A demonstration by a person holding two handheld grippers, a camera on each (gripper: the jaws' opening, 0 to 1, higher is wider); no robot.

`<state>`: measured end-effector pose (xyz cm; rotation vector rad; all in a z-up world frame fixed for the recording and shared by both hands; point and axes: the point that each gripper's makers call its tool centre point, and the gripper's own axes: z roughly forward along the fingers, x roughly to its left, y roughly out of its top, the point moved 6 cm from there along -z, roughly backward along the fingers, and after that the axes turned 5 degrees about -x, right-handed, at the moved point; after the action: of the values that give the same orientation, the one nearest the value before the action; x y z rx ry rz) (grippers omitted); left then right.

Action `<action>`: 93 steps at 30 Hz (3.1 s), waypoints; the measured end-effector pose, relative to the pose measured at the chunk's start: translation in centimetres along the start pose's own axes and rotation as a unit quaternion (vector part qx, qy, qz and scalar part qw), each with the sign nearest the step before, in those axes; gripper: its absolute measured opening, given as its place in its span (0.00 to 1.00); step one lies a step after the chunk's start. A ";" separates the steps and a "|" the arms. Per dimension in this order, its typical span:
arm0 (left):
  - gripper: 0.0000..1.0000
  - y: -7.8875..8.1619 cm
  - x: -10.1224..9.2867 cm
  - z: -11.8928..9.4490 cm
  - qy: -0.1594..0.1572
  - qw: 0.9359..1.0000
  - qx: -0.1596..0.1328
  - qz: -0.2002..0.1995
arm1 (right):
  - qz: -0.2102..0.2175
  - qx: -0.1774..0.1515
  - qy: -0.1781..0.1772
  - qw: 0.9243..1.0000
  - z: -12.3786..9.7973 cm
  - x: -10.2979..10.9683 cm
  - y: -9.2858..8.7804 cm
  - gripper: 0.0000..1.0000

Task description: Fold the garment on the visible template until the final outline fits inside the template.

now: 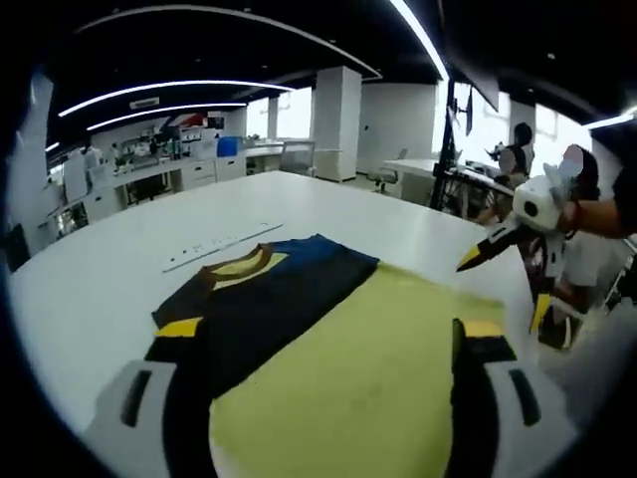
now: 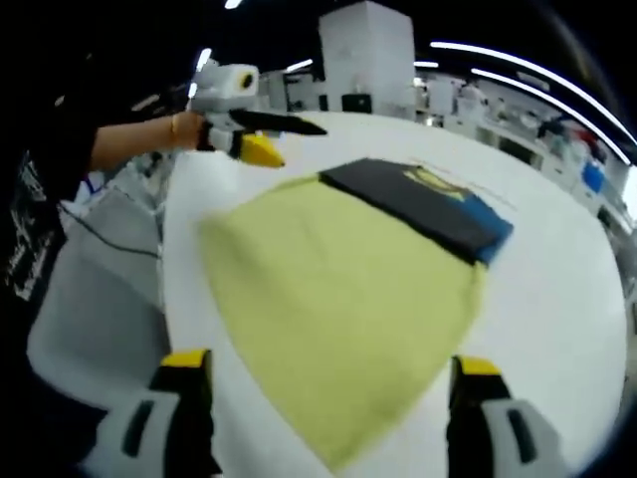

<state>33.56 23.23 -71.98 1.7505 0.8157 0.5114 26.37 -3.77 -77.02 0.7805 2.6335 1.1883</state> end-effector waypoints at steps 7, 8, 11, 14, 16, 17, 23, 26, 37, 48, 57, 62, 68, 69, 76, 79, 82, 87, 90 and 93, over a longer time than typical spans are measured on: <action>0.94 -1.7 -0.7 -3.3 0.000 1.000 0.001 -0.014 | -0.012 0.007 0.002 1.000 0.3 0.3 -0.4 0.99; 0.94 -1.9 -0.8 -3.7 0.001 1.000 0.001 -0.016 | -0.017 0.007 0.002 1.000 0.3 0.3 -0.4 0.99; 0.93 -2.6 -1.2 -4.7 0.001 1.000 0.000 -0.022 | -0.021 0.007 0.006 1.000 0.5 0.5 -0.5 0.99; 0.88 -3.2 -2.2 -5.4 -0.003 1.000 0.005 -0.025 | -0.019 0.010 0.013 1.000 0.6 0.7 -0.7 0.92; 0.84 -3.9 -2.8 -5.9 -0.007 0.999 0.008 -0.038 | -0.016 0.013 0.016 1.000 0.7 0.8 -1.0 0.91; 0.84 -4.1 -3.1 -6.1 -0.010 0.999 0.005 -0.041 | -0.016 0.013 0.016 1.000 0.7 0.9 -1.0 0.91; 0.79 -5.8 -4.8 -7.1 -0.018 0.999 0.024 -0.029 | -0.016 0.012 0.019 1.000 0.8 1.2 -1.3 0.86; 0.77 -6.7 -5.3 -7.4 -0.024 0.999 0.032 -0.025 | -0.020 0.014 0.018 1.000 0.8 1.3 -1.6 0.84; 0.65 -10.2 -6.0 -8.9 -0.040 0.995 0.094 0.017 | -0.037 0.022 0.015 0.999 0.7 1.3 -2.6 0.76; 0.56 -11.1 -5.7 -9.6 -0.043 0.988 0.133 0.066 | -0.056 0.040 0.012 0.998 0.4 1.2 -3.3 0.64; 0.48 -11.8 -5.4 -10.0 -0.056 0.981 0.163 0.094 | -0.066 0.053 0.009 0.996 0.3 0.7 -3.8 0.56; 0.45 -12.0 -5.1 -10.1 -0.059 0.979 0.166 0.100 | -0.077 0.063 0.010 0.995 0.4 0.7 -3.9 0.53; 0.38 -11.9 -4.8 -10.0 -0.055 0.980 0.167 0.097 | -0.080 0.061 0.012 0.995 0.3 0.4 -4.0 0.50; 0.35 -11.7 -4.7 -9.9 -0.054 0.980 0.167 0.093 | -0.079 0.060 0.011 0.995 0.3 0.2 -4.0 0.48; 0.31 -11.6 -4.5 -9.7 -0.051 0.980 0.165 0.093 | -0.077 0.058 0.009 0.995 0.1 -0.3 -4.0 0.33; 0.29 -11.5 -4.4 -9.5 -0.046 0.981 0.164 0.095 | -0.077 0.057 0.008 0.995 0.0 -0.4 -3.9 0.31; 0.23 -11.4 -4.2 -9.2 -0.040 0.981 0.163 0.097 | -0.077 0.055 0.005 0.996 0.1 -0.6 -3.9 0.27; 0.12 -11.1 -4.0 -8.7 -0.033 0.977 0.166 0.129 | -0.074 0.052 -0.002 0.996 0.1 -0.8 -3.9 0.19; 0.01 -11.1 -3.7 -8.7 -0.025 0.973 0.175 0.151 | -0.070 0.048 -0.004 0.996 0.3 -0.9 -3.9 0.12; 0.01 -11.1 -3.7 -8.7 -0.027 0.972 0.178 0.150 | -0.067 0.047 -0.011 0.997 0.3 -1.2 -3.8 0.07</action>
<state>22.04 28.08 -79.53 2.2297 0.6313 0.5369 26.00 -6.30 -80.12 0.6166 2.6920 1.0217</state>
